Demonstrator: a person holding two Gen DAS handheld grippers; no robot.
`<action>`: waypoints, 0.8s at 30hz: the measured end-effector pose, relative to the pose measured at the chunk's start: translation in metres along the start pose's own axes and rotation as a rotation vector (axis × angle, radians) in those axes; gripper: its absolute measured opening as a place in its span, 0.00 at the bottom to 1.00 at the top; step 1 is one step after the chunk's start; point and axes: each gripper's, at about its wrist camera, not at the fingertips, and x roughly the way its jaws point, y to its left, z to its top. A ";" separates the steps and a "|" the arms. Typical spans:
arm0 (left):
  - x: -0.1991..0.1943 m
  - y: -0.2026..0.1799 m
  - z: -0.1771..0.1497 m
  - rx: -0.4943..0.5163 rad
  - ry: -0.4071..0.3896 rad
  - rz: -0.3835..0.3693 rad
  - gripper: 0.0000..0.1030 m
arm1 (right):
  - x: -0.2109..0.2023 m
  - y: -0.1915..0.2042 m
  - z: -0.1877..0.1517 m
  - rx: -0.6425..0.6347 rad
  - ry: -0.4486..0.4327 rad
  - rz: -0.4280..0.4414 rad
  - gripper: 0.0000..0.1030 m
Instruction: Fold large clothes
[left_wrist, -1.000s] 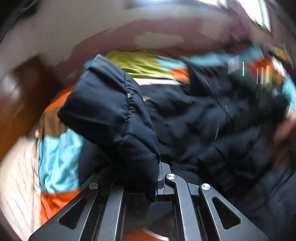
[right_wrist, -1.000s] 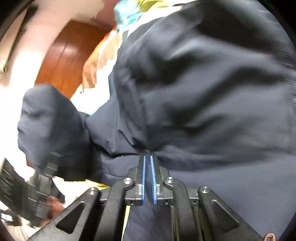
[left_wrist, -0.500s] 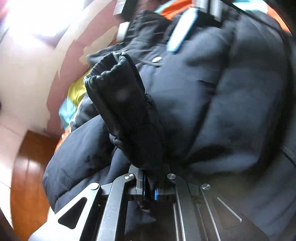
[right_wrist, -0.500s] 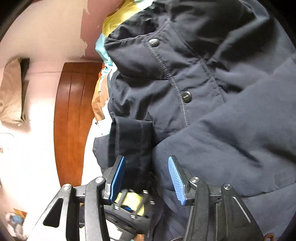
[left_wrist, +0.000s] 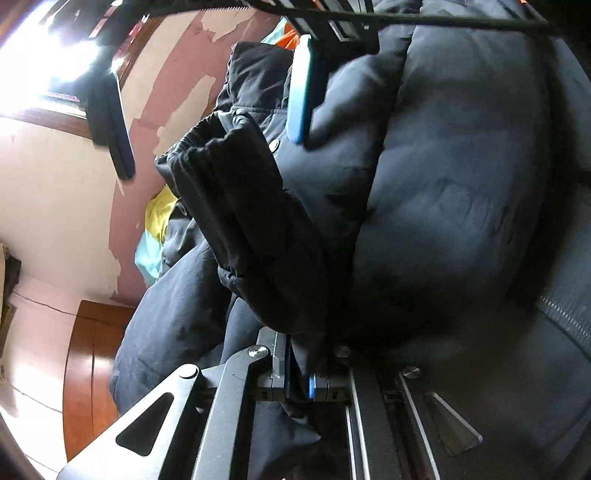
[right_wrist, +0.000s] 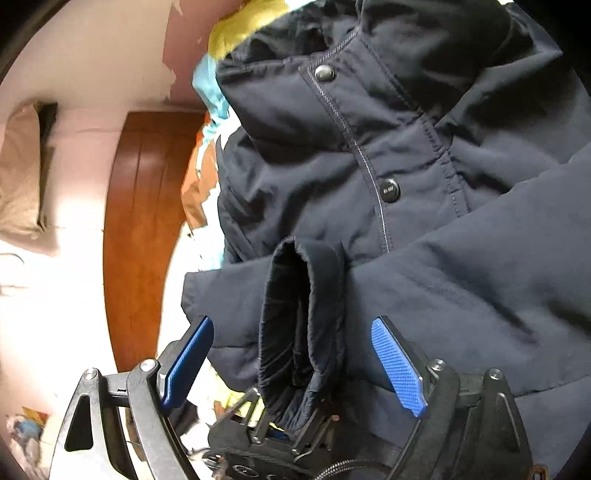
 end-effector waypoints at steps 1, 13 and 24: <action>0.001 0.003 0.001 0.000 -0.003 0.000 0.04 | 0.003 0.001 0.000 -0.014 0.015 -0.015 0.78; -0.032 0.064 -0.007 -0.229 -0.053 -0.201 0.28 | -0.019 -0.012 -0.013 -0.089 0.004 -0.041 0.08; 0.001 0.263 -0.105 -0.895 0.009 -0.367 0.57 | -0.147 -0.071 -0.032 -0.028 -0.122 -0.063 0.08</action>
